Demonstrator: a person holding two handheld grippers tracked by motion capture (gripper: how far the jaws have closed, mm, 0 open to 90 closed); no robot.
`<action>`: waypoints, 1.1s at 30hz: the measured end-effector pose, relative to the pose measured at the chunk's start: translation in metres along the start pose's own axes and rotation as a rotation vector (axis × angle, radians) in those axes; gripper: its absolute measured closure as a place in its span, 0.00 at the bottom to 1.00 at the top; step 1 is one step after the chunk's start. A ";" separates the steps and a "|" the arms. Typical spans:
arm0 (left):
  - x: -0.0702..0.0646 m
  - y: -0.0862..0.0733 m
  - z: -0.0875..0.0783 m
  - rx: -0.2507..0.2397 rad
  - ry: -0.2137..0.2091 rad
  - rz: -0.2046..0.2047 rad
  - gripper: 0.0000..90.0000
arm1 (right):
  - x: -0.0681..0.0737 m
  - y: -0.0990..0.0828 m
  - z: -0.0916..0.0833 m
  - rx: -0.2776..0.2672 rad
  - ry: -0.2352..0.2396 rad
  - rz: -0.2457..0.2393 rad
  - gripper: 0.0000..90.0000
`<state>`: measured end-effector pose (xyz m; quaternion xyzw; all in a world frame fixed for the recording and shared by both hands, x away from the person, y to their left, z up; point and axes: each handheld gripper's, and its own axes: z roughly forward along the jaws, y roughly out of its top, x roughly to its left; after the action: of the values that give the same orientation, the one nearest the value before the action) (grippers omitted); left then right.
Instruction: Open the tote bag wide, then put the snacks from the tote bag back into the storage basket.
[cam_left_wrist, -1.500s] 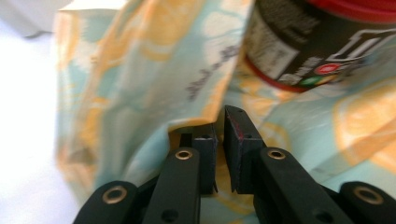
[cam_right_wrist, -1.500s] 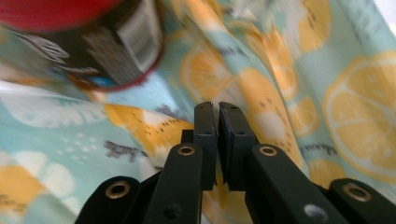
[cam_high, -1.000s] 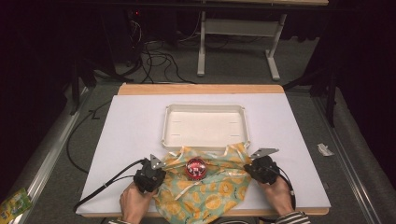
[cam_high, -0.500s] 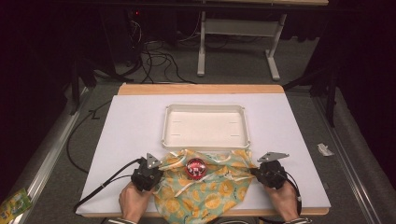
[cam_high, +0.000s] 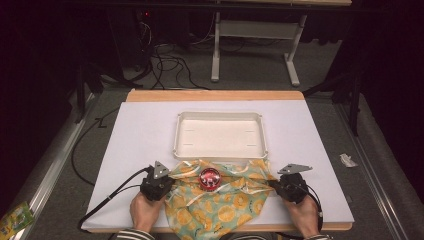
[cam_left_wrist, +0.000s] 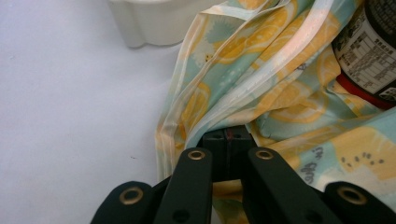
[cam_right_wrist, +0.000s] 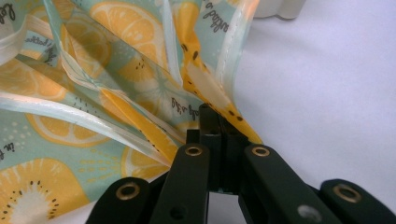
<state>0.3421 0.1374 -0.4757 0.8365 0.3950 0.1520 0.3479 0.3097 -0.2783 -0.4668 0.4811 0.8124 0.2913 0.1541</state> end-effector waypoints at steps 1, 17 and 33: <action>0.000 0.000 0.000 -0.003 -0.019 0.003 0.97 | 0.001 0.000 0.000 0.002 -0.007 -0.005 1.00; -0.005 0.003 -0.018 -0.081 -0.087 0.030 0.64 | 0.012 0.015 -0.009 -0.102 0.094 -0.021 0.86; -0.010 0.009 -0.036 -0.173 -0.120 0.022 0.51 | 0.019 0.026 -0.021 -0.204 0.175 -0.020 0.68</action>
<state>0.3213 0.1420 -0.4429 0.8154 0.3496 0.1391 0.4399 0.3071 -0.2589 -0.4342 0.4274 0.7936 0.4118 0.1338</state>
